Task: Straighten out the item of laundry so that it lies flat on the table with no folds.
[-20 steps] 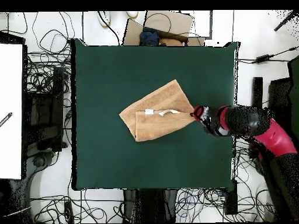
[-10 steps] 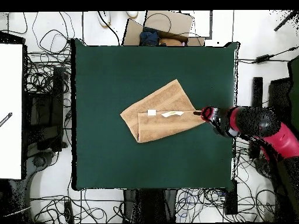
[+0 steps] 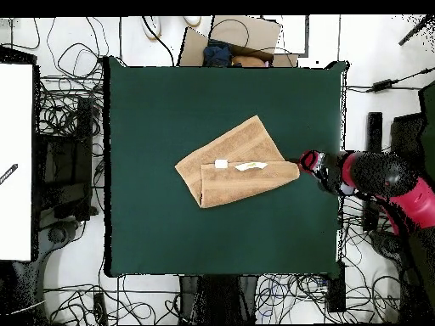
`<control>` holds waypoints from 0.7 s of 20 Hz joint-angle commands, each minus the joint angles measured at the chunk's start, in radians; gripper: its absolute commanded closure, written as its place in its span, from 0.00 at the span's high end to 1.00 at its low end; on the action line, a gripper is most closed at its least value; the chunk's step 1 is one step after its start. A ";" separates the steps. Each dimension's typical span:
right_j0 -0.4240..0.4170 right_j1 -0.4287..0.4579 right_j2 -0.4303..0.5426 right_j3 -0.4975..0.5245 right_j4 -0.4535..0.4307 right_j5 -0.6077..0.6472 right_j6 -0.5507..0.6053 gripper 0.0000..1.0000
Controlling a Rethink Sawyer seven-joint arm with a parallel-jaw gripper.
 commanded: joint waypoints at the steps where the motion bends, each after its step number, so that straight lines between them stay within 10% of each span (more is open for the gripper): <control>1: 0.029 -0.010 0.068 0.054 -0.037 -0.038 -0.123 1.00; 14: 0.295 -0.236 -0.087 0.105 -0.086 -0.135 0.185 1.00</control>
